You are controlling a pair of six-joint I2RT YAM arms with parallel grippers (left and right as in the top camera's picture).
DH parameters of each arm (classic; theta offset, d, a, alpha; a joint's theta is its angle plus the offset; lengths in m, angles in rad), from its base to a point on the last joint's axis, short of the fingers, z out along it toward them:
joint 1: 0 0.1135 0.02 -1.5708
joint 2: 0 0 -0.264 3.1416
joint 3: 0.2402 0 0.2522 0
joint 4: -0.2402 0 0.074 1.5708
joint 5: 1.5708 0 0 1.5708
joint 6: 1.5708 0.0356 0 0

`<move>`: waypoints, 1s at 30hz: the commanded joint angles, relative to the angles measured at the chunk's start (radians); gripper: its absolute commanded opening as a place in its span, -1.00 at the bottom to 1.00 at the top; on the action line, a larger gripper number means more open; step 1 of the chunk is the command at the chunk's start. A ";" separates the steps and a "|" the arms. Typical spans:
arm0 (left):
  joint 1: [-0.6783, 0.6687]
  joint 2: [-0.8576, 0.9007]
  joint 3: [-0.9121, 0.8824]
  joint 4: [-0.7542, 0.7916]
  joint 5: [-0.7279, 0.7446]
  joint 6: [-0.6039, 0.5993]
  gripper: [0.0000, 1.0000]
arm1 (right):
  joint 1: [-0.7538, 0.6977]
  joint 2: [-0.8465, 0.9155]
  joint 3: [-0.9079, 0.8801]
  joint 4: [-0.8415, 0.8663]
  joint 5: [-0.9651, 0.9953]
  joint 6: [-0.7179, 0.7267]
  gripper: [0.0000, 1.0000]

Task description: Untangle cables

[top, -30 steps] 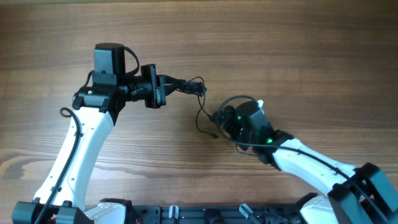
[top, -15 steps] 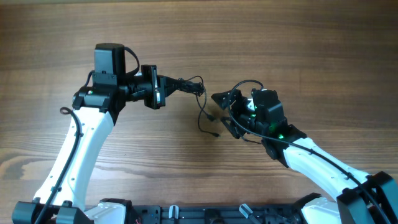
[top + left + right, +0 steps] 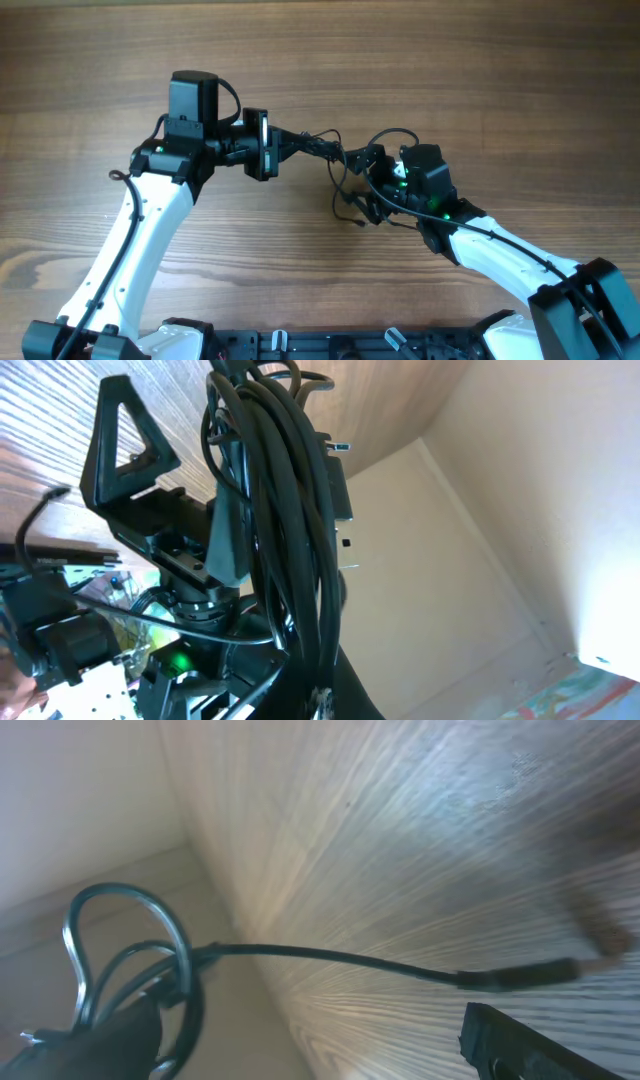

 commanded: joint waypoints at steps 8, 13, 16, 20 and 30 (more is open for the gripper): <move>-0.028 -0.009 0.015 0.090 0.006 -0.054 -0.92 | 0.124 0.017 0.004 0.039 -0.031 -0.003 0.90; -0.028 -0.009 0.015 0.153 0.006 -0.113 -0.92 | 0.206 0.017 0.004 0.030 0.008 -0.060 0.92; -0.027 -0.009 0.015 0.183 0.006 -0.115 -0.92 | 0.225 0.017 0.004 -0.029 0.013 -0.083 0.92; -0.027 -0.009 0.015 0.217 0.006 -0.151 -0.92 | 0.225 0.017 0.004 -0.129 0.021 -0.167 0.93; -0.027 -0.009 0.015 0.247 0.006 -0.109 -0.92 | 0.136 0.010 0.004 -0.226 0.037 -0.365 0.99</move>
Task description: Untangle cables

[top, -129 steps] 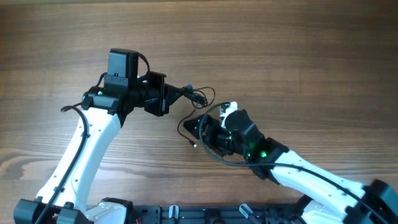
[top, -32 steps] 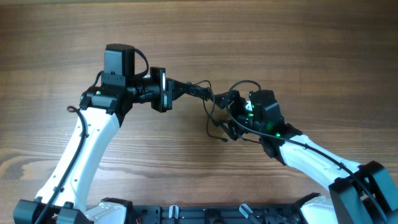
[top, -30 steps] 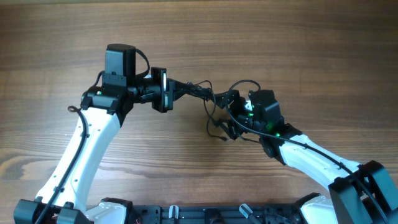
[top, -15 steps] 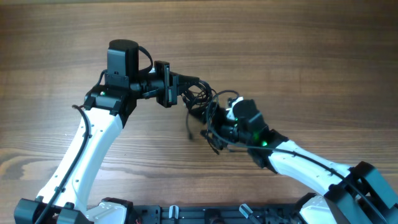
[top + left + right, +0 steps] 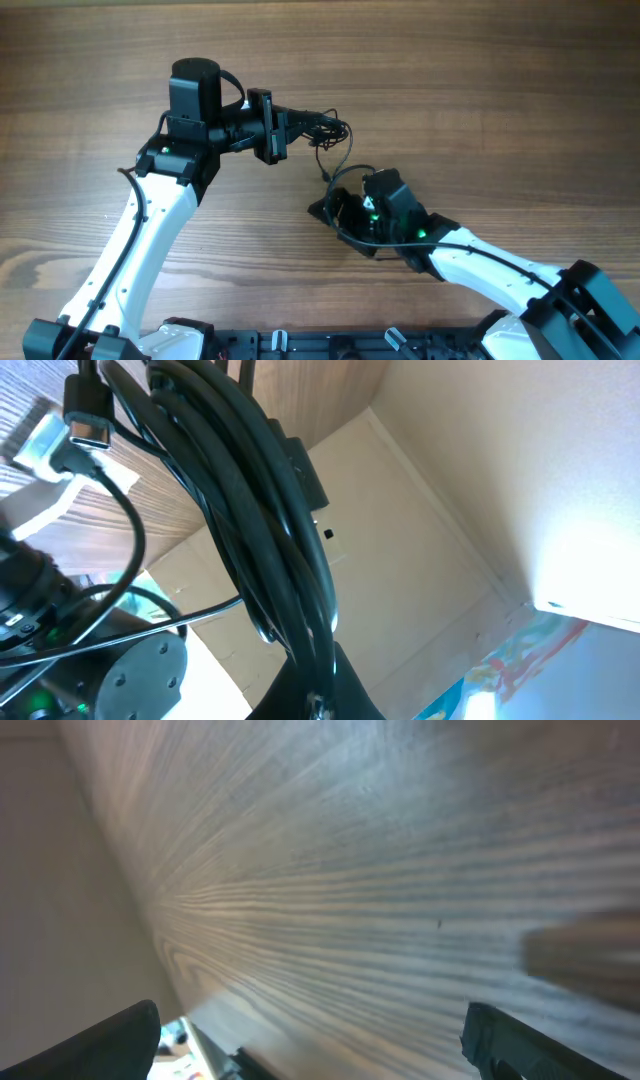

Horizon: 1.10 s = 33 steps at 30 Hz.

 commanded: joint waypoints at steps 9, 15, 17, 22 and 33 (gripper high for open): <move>0.006 -0.009 0.015 -0.053 0.009 0.091 -0.92 | -0.267 0.008 0.003 0.082 -0.137 0.084 1.00; -0.024 -0.009 0.015 -0.053 0.014 0.091 -0.92 | -0.230 0.008 0.003 0.260 -0.102 0.227 0.99; -0.032 -0.009 0.015 -0.053 0.025 0.091 -0.92 | -0.220 0.009 0.003 0.257 -0.063 0.253 1.00; -0.043 -0.009 0.015 -0.053 0.032 0.091 -0.92 | -0.203 0.010 0.003 0.267 -0.049 0.291 0.99; -0.047 -0.009 0.015 -0.053 0.062 0.091 -0.92 | -0.202 0.010 0.003 0.273 0.018 0.315 0.99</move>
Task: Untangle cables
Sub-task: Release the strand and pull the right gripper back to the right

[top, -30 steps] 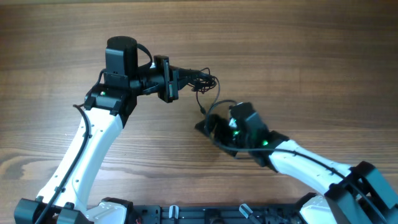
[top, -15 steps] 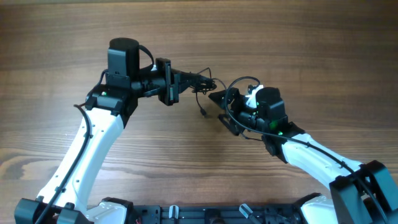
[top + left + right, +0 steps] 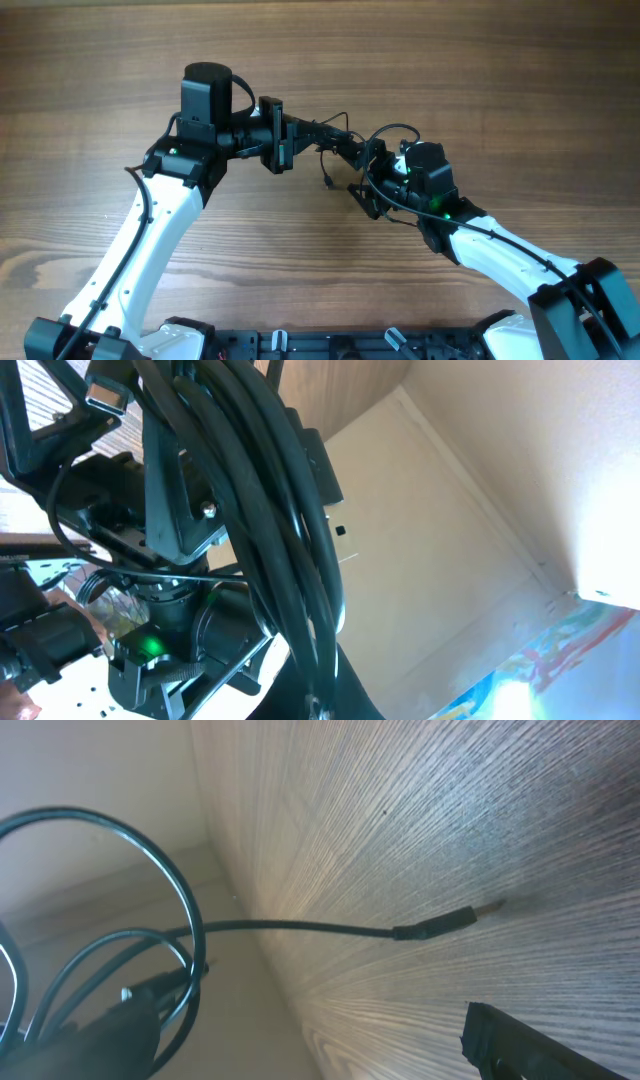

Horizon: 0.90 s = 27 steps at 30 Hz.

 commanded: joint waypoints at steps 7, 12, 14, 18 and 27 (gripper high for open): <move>-0.008 -0.009 0.015 0.003 0.031 0.023 -0.92 | 0.013 0.010 0.003 0.051 -0.046 0.026 1.00; -0.012 -0.009 0.015 0.003 0.028 0.023 -0.92 | 0.071 0.010 0.003 0.111 -0.089 0.050 0.99; -0.016 -0.009 0.015 0.004 0.027 0.013 -0.92 | 0.107 0.010 0.003 0.111 -0.076 0.087 1.00; -0.016 -0.009 0.015 0.030 0.029 -0.049 -0.92 | 0.184 0.014 0.003 0.111 0.029 0.103 0.99; -0.007 -0.009 0.015 0.097 0.065 -0.093 -0.92 | 0.229 0.086 0.003 0.031 0.228 -0.164 0.89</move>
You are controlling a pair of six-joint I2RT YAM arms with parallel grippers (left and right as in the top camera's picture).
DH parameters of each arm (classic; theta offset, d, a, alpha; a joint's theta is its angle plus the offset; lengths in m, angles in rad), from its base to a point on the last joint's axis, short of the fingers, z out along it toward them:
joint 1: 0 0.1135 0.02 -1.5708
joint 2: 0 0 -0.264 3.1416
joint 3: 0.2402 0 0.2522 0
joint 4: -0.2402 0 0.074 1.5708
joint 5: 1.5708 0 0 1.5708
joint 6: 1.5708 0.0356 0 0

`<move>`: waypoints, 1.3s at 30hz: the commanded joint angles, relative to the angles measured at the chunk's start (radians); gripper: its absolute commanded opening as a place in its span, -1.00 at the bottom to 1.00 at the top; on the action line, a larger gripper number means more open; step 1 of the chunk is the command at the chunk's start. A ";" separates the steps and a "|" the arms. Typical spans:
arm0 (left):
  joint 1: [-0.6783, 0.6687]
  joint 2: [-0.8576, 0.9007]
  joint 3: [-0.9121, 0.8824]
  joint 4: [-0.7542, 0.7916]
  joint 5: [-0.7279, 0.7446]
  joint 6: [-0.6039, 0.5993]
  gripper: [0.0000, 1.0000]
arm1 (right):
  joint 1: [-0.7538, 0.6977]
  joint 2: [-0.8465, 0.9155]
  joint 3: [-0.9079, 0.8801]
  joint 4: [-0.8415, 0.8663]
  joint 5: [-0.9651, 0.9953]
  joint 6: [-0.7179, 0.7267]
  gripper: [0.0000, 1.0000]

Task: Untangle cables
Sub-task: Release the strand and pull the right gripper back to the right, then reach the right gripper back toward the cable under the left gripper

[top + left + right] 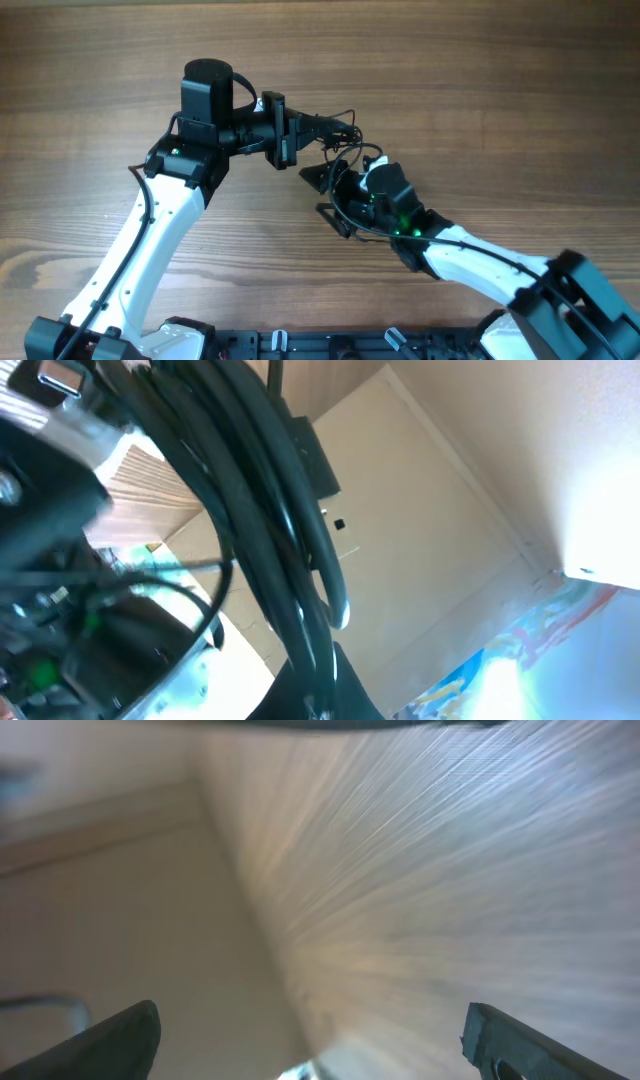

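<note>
A bundle of black cables sticks out to the right of my left gripper, which is shut on it above the wooden table. In the left wrist view the thick cables run up from the left gripper. Thin cable loops hang from the bundle's end onto my right arm. My right gripper is open just below the bundle, its fingers wide apart with nothing between them. A dark cable streak crosses the top of the blurred right wrist view.
The wooden table stretches to all sides of the arms. A black rail with clamps runs along the near edge between the two arm bases.
My right gripper has moved left and nearer, from the right of the bundle's end to just below it. The thin plug cable no longer shows in its view. The left gripper still holds the bundle.
My left gripper stayed shut on the bundle throughout. My right gripper, open, stood at the bundle's right end with a thin plug cable in view, then was lower left and apart, then at the right end again, and now is lower left under the bundle.
</note>
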 commanded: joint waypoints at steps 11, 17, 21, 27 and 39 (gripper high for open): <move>0.155 -0.009 0.015 -0.019 0.045 0.092 -0.92 | -0.149 -0.185 0.004 -0.607 0.269 -0.558 0.98; 0.181 -0.009 0.015 -0.084 0.044 0.102 -0.92 | -0.310 -0.472 0.004 -0.655 0.314 -0.721 0.99; 0.182 -0.009 0.015 -0.092 0.034 0.117 -0.92 | -0.389 -0.635 0.004 -0.649 0.367 -0.835 1.00; 0.182 -0.009 0.015 -0.159 0.031 0.141 -0.92 | -0.397 -0.715 0.003 -0.647 0.539 -1.072 1.00; 0.180 -0.009 0.015 -0.258 -0.059 0.130 -0.92 | -0.388 -0.633 0.005 -0.466 -0.279 -1.117 0.74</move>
